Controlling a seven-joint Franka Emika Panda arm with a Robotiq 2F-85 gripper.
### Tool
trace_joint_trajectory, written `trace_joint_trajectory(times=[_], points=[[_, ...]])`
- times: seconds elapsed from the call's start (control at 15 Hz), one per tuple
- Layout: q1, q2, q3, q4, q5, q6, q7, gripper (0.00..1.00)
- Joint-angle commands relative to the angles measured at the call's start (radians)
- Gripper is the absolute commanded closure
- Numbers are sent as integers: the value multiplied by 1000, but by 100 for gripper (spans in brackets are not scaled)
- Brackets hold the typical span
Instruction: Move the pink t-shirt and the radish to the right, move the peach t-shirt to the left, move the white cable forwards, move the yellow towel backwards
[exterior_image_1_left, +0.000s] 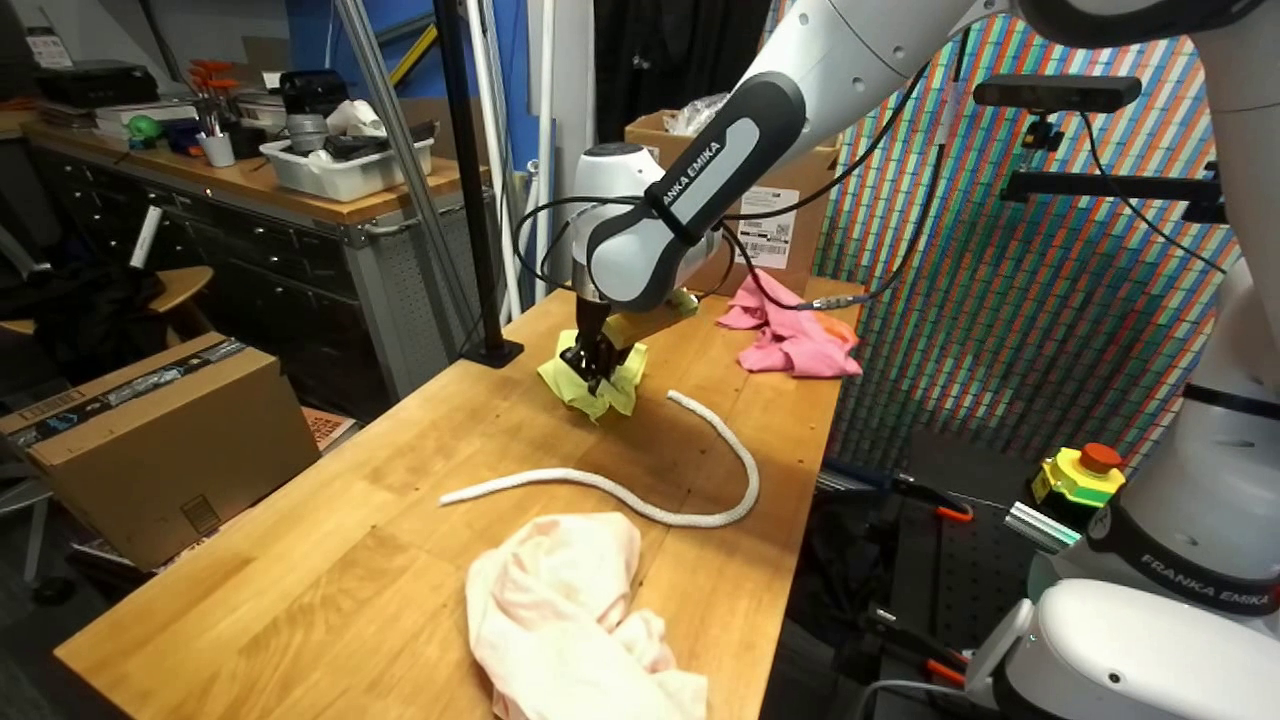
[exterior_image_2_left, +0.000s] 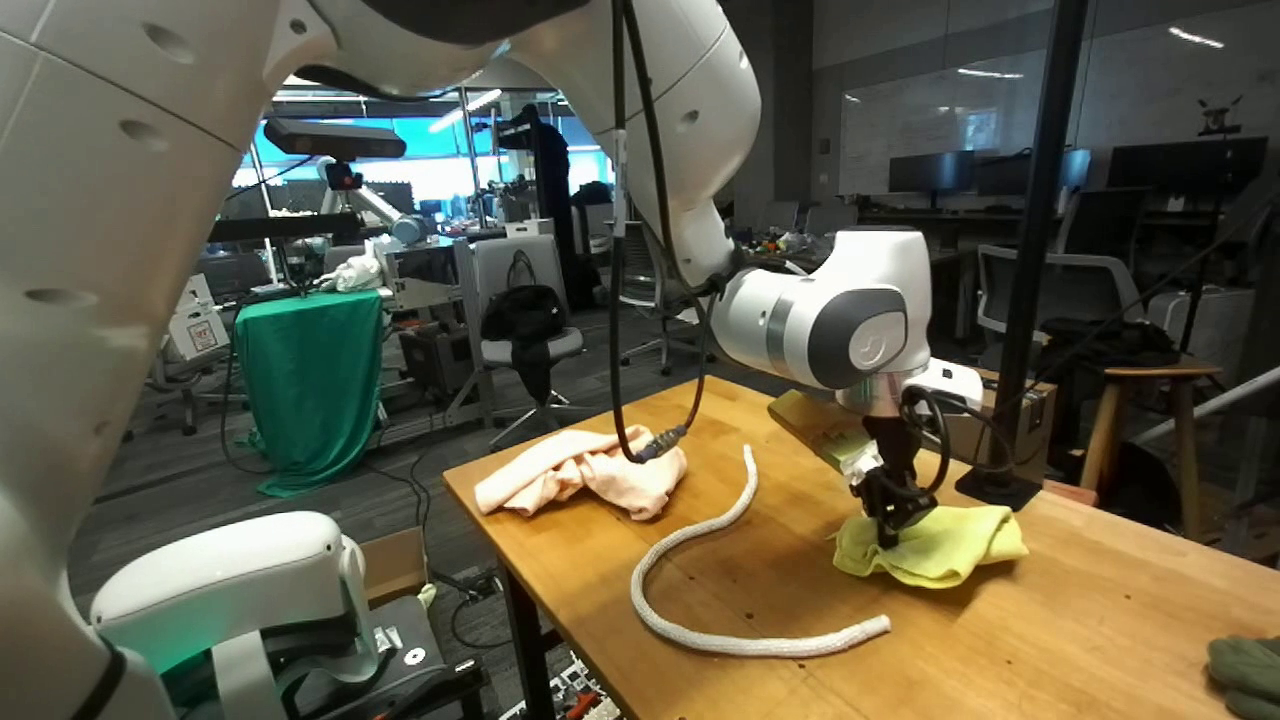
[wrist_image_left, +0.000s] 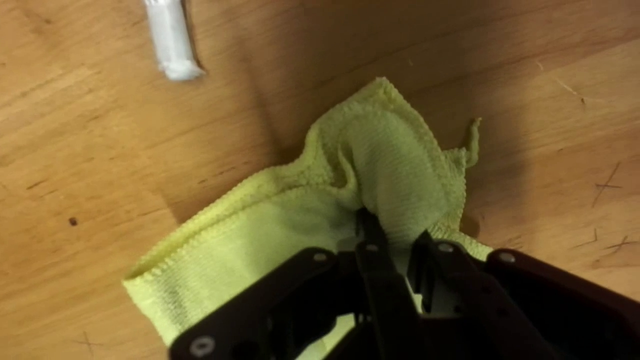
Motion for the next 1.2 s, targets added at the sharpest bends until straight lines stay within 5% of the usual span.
trace_joint_trajectory(times=[0.0,1.0,1.07,1.13], points=[[8,-10,20,21,17,-15,-30,92],[74,32,21,103,0,15,4,91],[75,33,21,106,0,13,3,87],[76,35,19,108,-1,10,4,61]])
